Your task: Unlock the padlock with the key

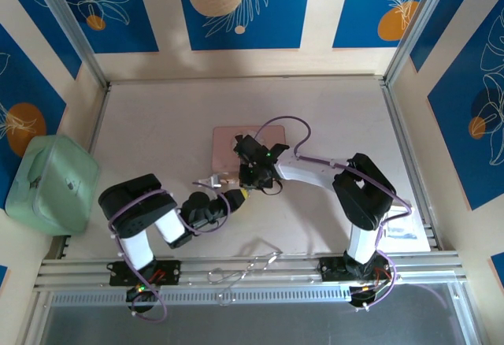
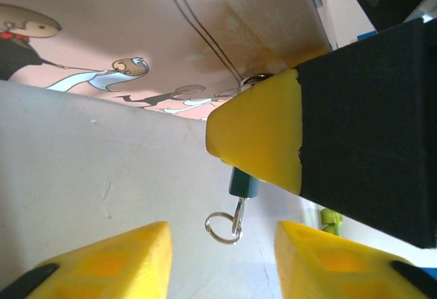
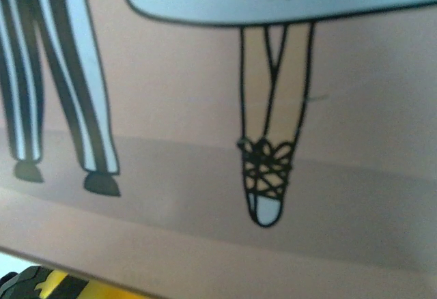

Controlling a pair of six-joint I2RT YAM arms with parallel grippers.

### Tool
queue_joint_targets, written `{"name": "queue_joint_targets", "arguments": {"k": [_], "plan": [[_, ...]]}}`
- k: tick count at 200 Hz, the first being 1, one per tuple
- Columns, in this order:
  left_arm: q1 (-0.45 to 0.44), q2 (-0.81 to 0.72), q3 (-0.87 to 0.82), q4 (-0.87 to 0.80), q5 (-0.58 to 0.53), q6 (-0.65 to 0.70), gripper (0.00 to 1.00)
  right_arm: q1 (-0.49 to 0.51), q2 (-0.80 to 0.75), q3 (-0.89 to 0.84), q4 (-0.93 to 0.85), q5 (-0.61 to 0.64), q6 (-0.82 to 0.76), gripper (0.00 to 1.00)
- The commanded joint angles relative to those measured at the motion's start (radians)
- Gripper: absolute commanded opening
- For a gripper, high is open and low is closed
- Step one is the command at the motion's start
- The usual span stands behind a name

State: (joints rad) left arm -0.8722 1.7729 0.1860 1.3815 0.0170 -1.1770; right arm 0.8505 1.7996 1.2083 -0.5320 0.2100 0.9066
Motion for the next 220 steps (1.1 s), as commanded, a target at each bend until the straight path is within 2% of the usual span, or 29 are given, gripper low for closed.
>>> {"name": "queue_joint_targets", "arguments": {"k": [1, 45, 111, 160, 183, 204, 220], "plan": [[-0.014, 0.013, 0.024, 0.027, -0.011, 0.018, 0.42, 0.007, 0.012, 0.028, -0.068, -0.011, 0.034, 0.00], [-0.020, 0.030, 0.059, 0.027, 0.018, 0.031, 0.35, 0.004, 0.012, 0.035, -0.074, -0.033, 0.059, 0.00], [-0.027, 0.048, 0.066, 0.027, 0.006, 0.034, 0.32, 0.002, 0.010, 0.039, -0.074, -0.058, 0.085, 0.00], [-0.031, 0.048, 0.081, 0.019, 0.023, 0.048, 0.23, -0.001, 0.017, 0.037, -0.082, -0.064, 0.103, 0.00], [-0.035, 0.040, 0.081, 0.004, 0.023, 0.056, 0.24, -0.005, 0.020, 0.039, -0.087, -0.065, 0.109, 0.00], [-0.040, 0.024, 0.082, -0.021, 0.020, 0.066, 0.31, -0.005, 0.021, 0.037, -0.088, -0.067, 0.110, 0.00], [-0.042, 0.009, 0.088, -0.049, 0.017, 0.075, 0.29, -0.008, 0.023, 0.037, -0.088, -0.070, 0.111, 0.00]]}}
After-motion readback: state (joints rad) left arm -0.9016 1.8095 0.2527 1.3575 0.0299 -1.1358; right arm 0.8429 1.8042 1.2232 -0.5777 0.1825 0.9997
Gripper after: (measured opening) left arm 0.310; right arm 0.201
